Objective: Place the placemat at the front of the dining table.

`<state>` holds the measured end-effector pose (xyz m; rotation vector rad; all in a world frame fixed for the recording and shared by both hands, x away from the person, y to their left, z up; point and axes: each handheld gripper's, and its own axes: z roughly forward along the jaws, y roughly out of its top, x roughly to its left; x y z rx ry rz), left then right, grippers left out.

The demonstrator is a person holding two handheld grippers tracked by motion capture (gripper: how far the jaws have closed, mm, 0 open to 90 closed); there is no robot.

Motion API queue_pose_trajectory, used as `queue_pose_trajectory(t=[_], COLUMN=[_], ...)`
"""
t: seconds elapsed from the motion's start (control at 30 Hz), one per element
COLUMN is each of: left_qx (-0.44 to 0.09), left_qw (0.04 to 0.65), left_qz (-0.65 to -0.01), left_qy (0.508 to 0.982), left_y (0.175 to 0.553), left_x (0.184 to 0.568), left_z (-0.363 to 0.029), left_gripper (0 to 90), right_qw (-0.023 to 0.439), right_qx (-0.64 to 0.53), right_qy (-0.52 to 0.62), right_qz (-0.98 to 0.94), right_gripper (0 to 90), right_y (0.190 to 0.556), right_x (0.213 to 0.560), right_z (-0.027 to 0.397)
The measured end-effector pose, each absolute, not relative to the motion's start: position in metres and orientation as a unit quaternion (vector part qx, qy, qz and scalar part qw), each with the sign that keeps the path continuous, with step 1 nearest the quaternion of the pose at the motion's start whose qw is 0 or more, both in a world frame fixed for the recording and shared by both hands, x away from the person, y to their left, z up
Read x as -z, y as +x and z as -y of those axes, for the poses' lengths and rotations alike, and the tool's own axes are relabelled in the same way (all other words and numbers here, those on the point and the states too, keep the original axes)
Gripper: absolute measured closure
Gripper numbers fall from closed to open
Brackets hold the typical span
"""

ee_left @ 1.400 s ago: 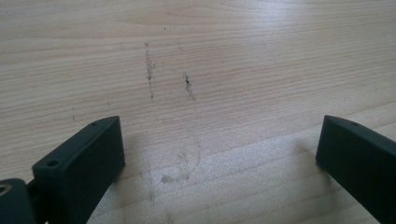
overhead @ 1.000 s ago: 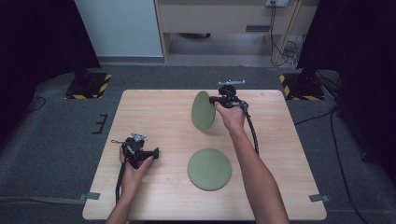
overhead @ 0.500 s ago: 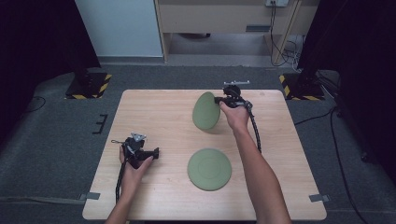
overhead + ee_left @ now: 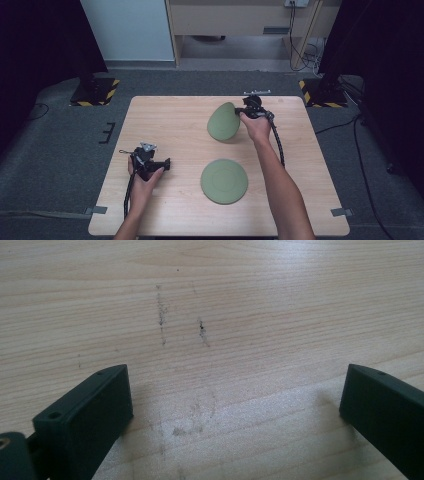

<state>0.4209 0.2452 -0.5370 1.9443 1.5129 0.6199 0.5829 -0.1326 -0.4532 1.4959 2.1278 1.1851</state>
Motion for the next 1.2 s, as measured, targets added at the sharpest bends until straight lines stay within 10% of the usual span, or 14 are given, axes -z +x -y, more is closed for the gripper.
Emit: queue_pose_trajectory(t=[1.2], left_qx=[-0.234], left_qw=[0.294], left_qz=[-0.574], left_qy=[0.728], left_y=[0.421], left_x=[0.537], left_z=[-0.244], left_gripper=[0.0], right_qw=[0.135], right_qx=[-0.367], right_qy=[0.544], right_qz=[-0.742], right_gripper=[85.3], right_y=[0.590], right_x=[0.494], right_z=[0.156])
